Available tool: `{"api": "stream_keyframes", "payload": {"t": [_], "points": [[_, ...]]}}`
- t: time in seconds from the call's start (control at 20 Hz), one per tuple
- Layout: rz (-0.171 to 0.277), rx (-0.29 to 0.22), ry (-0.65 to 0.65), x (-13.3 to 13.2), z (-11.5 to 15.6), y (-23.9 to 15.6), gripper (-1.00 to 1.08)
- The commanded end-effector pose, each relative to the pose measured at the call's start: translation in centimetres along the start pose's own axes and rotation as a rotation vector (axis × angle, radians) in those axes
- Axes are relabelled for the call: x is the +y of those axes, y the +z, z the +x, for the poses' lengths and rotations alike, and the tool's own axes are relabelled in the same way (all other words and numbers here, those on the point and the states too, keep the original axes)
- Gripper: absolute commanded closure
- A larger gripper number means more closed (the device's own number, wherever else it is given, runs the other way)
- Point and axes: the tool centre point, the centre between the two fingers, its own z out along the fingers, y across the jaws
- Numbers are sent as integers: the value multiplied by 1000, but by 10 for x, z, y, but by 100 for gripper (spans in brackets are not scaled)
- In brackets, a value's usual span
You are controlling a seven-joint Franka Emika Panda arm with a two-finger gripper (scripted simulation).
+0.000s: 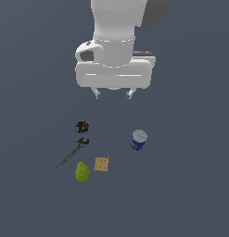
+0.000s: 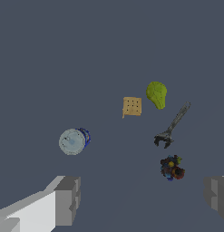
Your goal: Pick up a designated object from a clutter of objects.
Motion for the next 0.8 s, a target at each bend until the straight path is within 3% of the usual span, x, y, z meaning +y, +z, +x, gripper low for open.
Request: {"api": "stream_keyframes", "payload": {"t": [0.0,0.4,0.75], "points": [[0,0,0,0,0,0,-92],[-21,-37,-11,-3,-8,6,-92],[-20,-38,-5,-2,-7,8,-92]]}}
